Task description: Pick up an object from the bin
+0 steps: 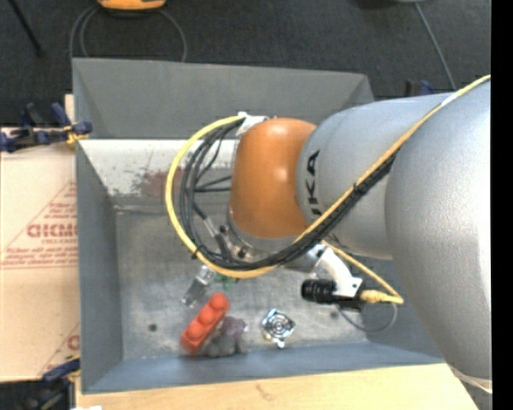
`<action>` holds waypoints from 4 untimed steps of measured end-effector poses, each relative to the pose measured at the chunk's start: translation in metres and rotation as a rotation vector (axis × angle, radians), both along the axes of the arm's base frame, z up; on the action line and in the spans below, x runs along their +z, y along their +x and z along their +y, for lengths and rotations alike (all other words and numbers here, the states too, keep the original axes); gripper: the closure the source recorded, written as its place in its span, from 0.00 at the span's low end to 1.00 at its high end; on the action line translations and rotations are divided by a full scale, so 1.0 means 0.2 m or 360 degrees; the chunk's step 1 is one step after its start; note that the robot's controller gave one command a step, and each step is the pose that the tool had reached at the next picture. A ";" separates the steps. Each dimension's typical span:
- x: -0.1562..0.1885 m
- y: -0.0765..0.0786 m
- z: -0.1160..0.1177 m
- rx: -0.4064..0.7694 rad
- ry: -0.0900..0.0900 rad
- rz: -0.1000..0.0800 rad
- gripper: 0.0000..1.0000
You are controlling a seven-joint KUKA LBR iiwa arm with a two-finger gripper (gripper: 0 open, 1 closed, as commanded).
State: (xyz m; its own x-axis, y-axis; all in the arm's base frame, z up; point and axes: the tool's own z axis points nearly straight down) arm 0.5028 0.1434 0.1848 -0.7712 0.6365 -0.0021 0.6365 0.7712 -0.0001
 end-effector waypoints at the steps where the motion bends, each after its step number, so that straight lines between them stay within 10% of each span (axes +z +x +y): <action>1: -0.55 -0.13 0.03 0.0912 -0.0001 -0.0025 0.00; 2: -0.55 -0.13 0.03 0.0908 0.0002 -0.0027 1.00; 3: -0.30 -0.09 -0.08 0.1164 -0.0003 -0.0005 1.00; 4: 0.37 -0.09 -0.04 0.1337 -0.0003 -0.0015 1.00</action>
Offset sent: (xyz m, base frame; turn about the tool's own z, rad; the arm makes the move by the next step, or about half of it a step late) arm -0.0313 0.0058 -0.1148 -0.5761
